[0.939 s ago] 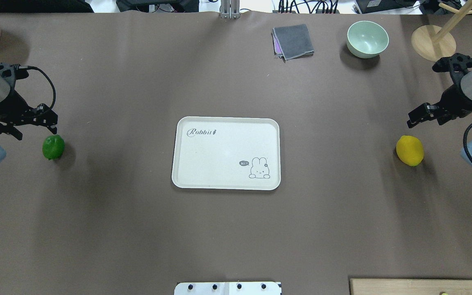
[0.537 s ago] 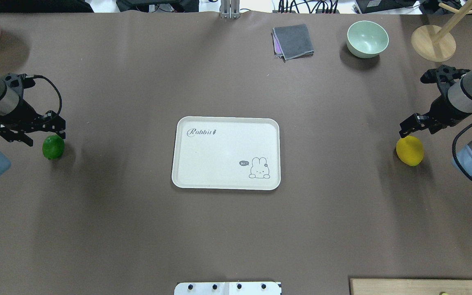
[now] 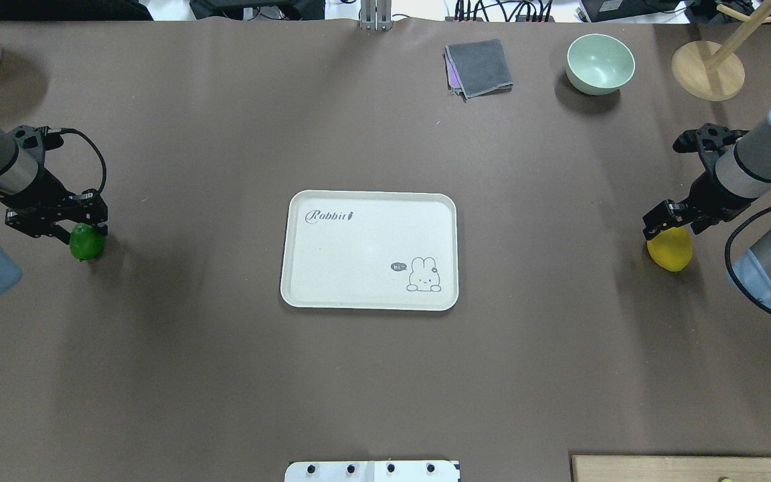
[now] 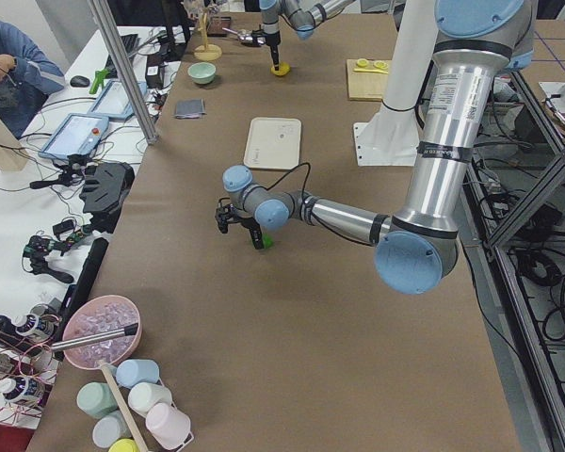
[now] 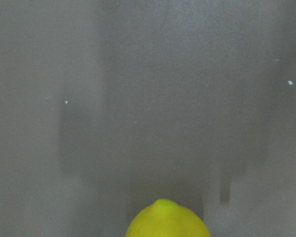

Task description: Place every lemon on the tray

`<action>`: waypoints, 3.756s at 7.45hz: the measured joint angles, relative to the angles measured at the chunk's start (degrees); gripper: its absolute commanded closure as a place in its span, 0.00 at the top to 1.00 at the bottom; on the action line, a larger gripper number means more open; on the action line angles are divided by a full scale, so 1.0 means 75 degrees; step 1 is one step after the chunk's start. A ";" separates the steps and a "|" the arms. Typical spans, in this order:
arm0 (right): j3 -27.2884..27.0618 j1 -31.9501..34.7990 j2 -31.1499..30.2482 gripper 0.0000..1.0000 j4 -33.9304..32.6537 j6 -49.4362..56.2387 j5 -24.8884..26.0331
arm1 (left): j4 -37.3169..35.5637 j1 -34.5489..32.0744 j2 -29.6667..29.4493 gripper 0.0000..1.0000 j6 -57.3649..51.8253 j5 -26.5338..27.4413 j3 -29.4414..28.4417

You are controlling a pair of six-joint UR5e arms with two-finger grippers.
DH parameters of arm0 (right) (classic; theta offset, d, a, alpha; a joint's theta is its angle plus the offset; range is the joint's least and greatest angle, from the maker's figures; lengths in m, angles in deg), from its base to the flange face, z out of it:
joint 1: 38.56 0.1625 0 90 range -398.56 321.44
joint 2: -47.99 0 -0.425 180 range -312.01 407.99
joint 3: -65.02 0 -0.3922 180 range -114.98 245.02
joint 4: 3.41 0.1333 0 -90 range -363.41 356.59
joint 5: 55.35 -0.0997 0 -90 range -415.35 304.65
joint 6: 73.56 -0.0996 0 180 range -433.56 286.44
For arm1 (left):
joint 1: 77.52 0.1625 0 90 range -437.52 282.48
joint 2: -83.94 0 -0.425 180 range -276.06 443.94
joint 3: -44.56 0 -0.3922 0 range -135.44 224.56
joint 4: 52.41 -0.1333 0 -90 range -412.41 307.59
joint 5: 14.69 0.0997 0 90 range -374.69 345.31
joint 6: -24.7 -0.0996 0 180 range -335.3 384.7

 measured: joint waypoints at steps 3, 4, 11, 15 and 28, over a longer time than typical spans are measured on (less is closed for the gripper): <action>0.0165 -0.0351 0.0042 0.88 -0.0059 -0.0024 -0.0018 | -0.0136 -0.0206 0.0316 0.00 -0.0221 -0.0500 0.0437; 0.0191 -0.0401 0.0038 0.42 -0.0086 -0.0021 -0.0031 | -0.0431 -0.0467 0.0353 0.00 -0.0429 -0.0862 0.0594; -0.0407 -0.0015 0.0957 0.00 -0.1712 -0.0218 -0.0468 | -0.6204 -0.1485 -0.2281 0.00 -0.2565 -0.0959 0.1681; 0.1020 -0.1073 0.3594 0.00 -0.1054 -0.2454 0.0351 | -0.5408 -0.0364 -0.3406 0.00 -0.0264 -0.0894 0.1341; 0.1439 -0.2602 0.4606 1.00 -0.0310 -0.5317 0.0900 | -0.2986 0.1735 -0.4991 0.00 0.2616 0.0861 -0.1103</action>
